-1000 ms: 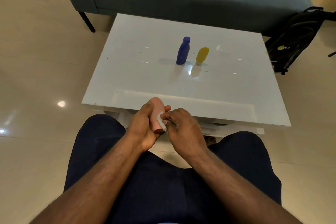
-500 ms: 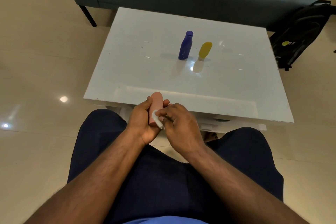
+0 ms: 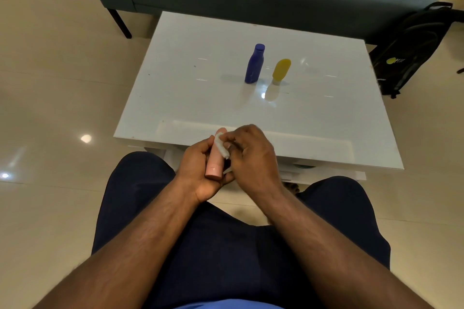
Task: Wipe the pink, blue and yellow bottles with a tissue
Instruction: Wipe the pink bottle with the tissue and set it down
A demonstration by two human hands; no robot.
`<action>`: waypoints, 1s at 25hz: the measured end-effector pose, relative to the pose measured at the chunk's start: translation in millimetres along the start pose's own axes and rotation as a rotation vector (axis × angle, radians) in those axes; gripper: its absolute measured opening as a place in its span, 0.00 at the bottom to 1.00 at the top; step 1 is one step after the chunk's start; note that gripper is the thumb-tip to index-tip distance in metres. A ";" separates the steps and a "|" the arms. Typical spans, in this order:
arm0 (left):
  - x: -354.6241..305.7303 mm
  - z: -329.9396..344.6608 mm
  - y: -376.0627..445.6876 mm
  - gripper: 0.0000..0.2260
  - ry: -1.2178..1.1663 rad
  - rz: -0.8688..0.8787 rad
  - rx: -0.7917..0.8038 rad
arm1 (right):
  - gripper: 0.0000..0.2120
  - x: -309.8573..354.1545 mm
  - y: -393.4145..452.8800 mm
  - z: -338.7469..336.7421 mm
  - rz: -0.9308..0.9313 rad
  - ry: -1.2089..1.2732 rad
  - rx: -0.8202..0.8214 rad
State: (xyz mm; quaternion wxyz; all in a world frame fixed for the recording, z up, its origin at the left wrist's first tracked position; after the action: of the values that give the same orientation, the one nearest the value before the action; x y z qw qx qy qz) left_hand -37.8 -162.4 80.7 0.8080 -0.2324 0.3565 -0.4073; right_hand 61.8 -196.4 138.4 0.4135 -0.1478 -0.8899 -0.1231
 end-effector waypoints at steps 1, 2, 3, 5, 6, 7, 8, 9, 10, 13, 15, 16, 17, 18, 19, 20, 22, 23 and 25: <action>1.7 0.7 -0.5 0.13 0.044 -0.002 0.006 | 0.08 -2.1 9.8 -3.3 0.017 -0.029 -0.020; 2.8 1.7 -1.0 0.13 0.069 -0.008 0.014 | 0.08 -3.8 14.6 -5.8 0.023 -0.043 -0.032; 2.8 2.4 -1.5 0.13 0.080 -0.014 0.021 | 0.08 -3.6 13.9 -6.5 0.026 -0.041 -0.036; 1.1 1.0 -0.2 0.12 0.081 -0.010 0.020 | 0.09 -0.4 -1.7 -2.9 0.011 -0.007 -0.008; 0.1 -0.4 1.0 0.13 0.073 -0.005 0.014 | 0.09 1.5 -13.3 1.1 -0.007 -0.001 0.016; -0.2 -2.1 2.2 0.14 0.068 -0.002 0.005 | 0.10 3.3 -23.5 4.3 -0.030 -0.005 0.035; -0.5 -2.9 2.6 0.15 0.072 0.000 0.001 | 0.10 3.7 -28.5 5.9 -0.049 -0.010 0.045; -0.2 -2.6 3.1 0.15 0.086 -0.002 0.007 | 0.10 2.8 -26.5 5.1 -0.053 -0.005 0.042; 0.6 -1.3 2.9 0.14 0.110 -0.007 0.015 | 0.10 1.0 -18.8 2.1 -0.041 0.006 0.024; 3.7 2.3 -0.3 0.12 0.177 -0.014 0.020 | 0.07 -6.9 13.4 -13.3 0.070 0.018 -0.031; 3.8 0.4 -0.9 0.12 0.170 0.012 0.019 | 0.08 -8.6 20.0 -17.8 0.102 0.021 -0.023; 2.8 -0.7 -0.4 0.12 0.166 0.027 0.021 | 0.08 -6.6 16.3 -16.7 0.094 0.025 -0.013; 1.8 -1.5 0.4 0.11 0.163 0.041 0.024 | 0.09 -3.9 9.3 -14.2 0.075 0.028 -0.003; 1.1 -1.3 1.2 0.10 0.161 0.053 0.025 | 0.09 -1.0 1.5 -11.7 0.052 0.031 0.004; 1.0 -1.3 2.4 0.10 0.167 0.068 0.022 | 0.10 1.4 -5.1 -9.8 0.022 0.028 0.002; 1.3 -0.8 3.1 0.11 0.181 0.084 0.016 | 0.10 2.7 -8.1 -9.0 -0.007 0.015 -0.006; 2.6 0.6 3.7 0.10 0.217 0.125 0.009 | 0.09 -1.7 1.6 -11.8 -0.015 -0.008 -0.029; 3.3 0.7 3.9 0.10 0.232 0.143 0.011 | 0.08 -6.6 10.3 -14.4 0.017 -0.015 -0.039; 3.6 1.3 2.1 0.10 0.253 0.154 0.009 | 0.08 -13.7 20.5 -18.7 0.085 -0.016 -0.039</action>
State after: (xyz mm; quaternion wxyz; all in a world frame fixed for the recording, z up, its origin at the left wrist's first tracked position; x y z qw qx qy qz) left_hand -34.3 -164.1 78.7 0.7866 -0.1476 0.4703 -0.3720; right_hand 90.7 -186.1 141.5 0.4083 -0.1946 -0.8835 -0.1217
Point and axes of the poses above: each hand's wrist, its own y-axis towards the middle knuckle, its own z-axis out of the palm, x = y × z, the point moved 4 cm from there along y, towards the middle knuckle, and after that the axes turned 3 degrees about z, right-handed, at the moved point
